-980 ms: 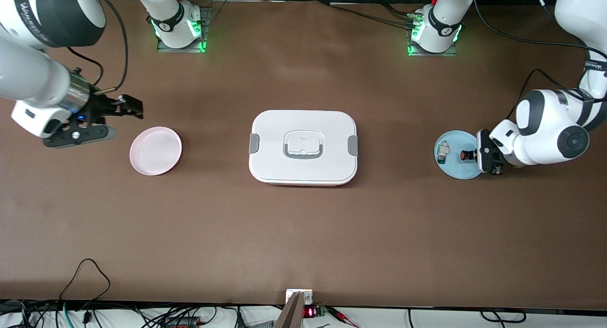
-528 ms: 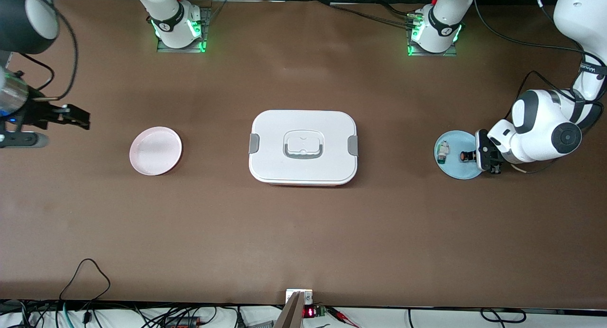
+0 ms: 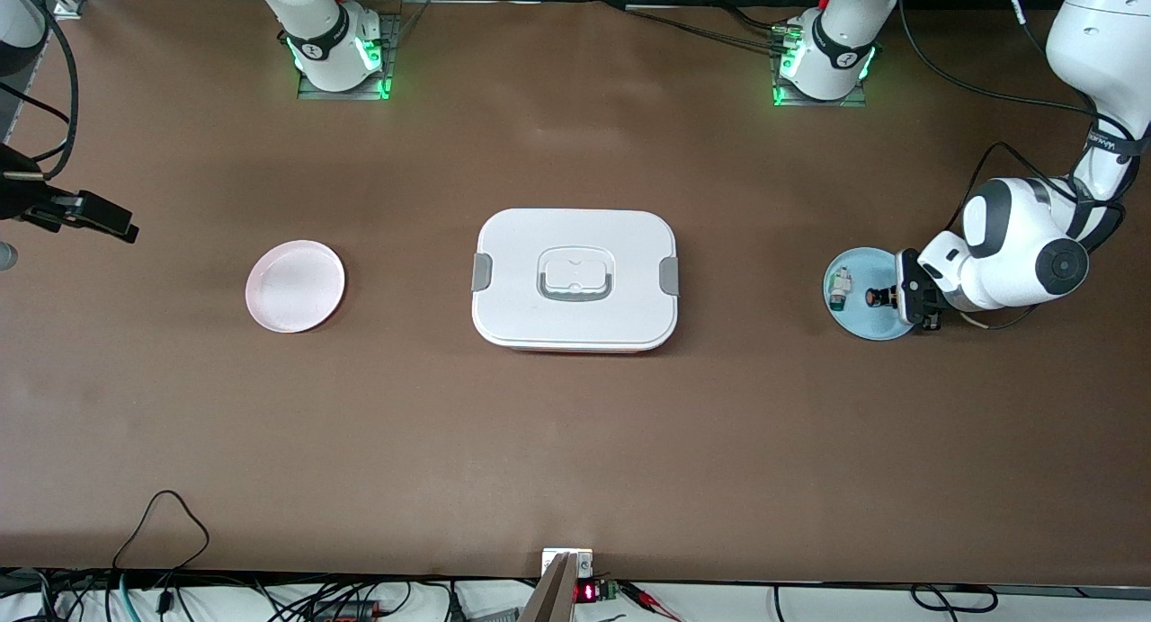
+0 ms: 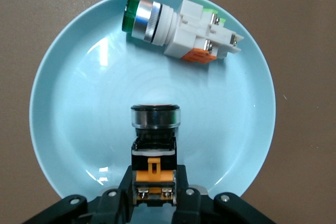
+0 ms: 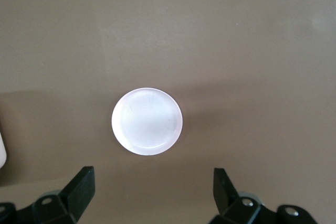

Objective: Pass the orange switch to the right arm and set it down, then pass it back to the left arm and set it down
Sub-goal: 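Lower the switch onto the blue plate and open the left gripper, then raise the left gripper and draw it back from the blue plate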

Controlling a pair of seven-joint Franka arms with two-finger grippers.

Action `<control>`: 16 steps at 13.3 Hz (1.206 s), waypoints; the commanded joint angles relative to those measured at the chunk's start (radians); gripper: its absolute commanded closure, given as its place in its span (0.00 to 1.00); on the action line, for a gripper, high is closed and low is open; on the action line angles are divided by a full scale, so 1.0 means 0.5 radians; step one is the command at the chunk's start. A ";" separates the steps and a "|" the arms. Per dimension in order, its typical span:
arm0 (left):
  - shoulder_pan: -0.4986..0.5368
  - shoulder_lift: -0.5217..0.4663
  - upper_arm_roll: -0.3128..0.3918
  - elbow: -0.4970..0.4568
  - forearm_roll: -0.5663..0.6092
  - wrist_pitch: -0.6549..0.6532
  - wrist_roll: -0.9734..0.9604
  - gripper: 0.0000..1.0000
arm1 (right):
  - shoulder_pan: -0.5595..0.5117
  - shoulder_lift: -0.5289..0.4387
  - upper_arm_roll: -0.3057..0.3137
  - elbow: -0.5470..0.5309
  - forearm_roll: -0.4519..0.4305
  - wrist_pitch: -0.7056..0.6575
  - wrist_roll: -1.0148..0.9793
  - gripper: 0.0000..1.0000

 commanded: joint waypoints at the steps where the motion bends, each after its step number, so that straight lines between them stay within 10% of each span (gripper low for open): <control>1: 0.028 -0.015 -0.016 -0.012 0.051 0.012 -0.002 0.00 | -0.037 -0.012 0.034 -0.017 -0.002 -0.015 -0.134 0.00; 7: -0.012 -0.181 -0.041 0.073 0.054 -0.214 -0.268 0.00 | -0.037 -0.107 0.021 -0.222 0.011 0.043 -0.202 0.00; 16: -0.058 -0.344 -0.170 0.794 0.026 -1.294 -1.222 0.00 | -0.041 -0.294 0.037 -0.416 0.017 0.181 -0.175 0.00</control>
